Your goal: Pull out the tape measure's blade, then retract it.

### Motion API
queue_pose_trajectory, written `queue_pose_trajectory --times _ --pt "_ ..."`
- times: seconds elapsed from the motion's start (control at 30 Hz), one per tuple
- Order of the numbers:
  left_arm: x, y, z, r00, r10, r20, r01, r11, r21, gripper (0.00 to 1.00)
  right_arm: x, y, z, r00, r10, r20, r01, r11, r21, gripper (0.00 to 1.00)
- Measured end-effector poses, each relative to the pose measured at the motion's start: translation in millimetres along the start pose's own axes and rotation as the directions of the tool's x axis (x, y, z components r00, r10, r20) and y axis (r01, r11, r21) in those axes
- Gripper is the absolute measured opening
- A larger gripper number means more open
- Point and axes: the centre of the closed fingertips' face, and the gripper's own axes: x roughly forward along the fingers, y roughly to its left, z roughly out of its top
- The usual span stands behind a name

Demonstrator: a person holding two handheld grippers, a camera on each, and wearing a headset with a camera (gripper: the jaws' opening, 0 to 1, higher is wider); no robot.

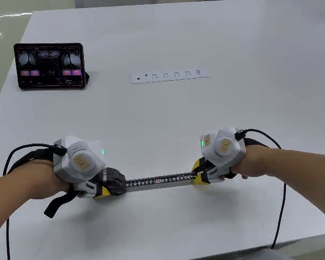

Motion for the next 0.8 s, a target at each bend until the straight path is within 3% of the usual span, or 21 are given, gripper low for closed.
queue_pose_trajectory --times 0.8 --pt "0.3 -0.7 0.3 1.0000 -0.001 0.003 0.001 1.000 -0.003 0.31 -8.0 -2.2 -13.9 0.9999 -0.002 -0.011 0.002 1.000 0.016 0.09"
